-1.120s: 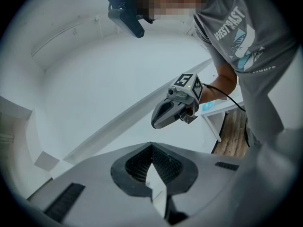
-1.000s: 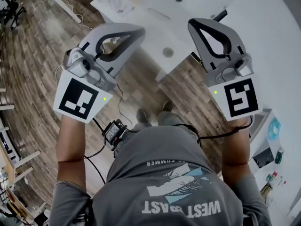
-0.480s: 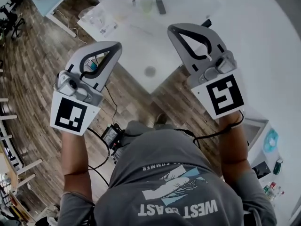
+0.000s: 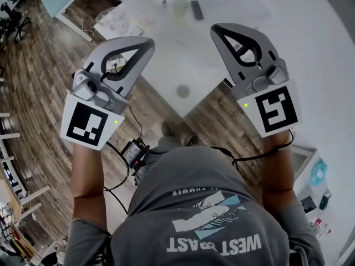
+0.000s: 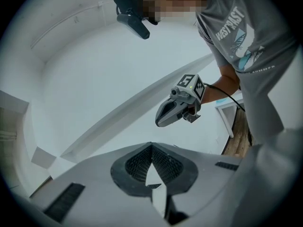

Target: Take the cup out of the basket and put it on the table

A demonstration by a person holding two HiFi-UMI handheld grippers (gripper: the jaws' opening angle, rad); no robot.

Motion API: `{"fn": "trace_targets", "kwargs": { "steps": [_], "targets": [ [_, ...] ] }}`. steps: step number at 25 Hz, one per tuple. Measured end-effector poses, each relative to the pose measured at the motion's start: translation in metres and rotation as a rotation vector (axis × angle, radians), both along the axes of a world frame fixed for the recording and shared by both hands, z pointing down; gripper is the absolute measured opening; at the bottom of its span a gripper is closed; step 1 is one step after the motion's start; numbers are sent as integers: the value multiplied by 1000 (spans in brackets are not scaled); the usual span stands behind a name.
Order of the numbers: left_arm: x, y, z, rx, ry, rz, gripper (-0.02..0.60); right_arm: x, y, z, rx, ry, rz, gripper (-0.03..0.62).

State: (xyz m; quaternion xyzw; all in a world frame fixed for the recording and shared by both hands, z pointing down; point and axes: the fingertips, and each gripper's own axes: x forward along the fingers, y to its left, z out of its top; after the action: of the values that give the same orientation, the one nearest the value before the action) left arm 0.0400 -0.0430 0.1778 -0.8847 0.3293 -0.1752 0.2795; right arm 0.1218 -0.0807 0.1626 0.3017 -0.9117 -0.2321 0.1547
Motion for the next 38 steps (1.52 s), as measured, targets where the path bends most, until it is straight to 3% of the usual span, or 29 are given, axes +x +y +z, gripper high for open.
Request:
{"fn": "trace_targets", "kwargs": {
  "steps": [8, 15, 30, 38],
  "targets": [
    [-26, -36, 0, 15, 34, 72, 9, -29, -35, 0, 8, 55, 57, 12],
    [-30, -69, 8, -12, 39, 75, 9, -34, -74, 9, -9, 77, 54, 12],
    [-16, -135, 22, -54, -11, -93, 9, -28, -160, 33, -38, 53, -104, 12],
    [-26, -154, 29, -87, 10, -140, 9, -37, -199, 55, -99, 83, -115, 12]
  ]
}}
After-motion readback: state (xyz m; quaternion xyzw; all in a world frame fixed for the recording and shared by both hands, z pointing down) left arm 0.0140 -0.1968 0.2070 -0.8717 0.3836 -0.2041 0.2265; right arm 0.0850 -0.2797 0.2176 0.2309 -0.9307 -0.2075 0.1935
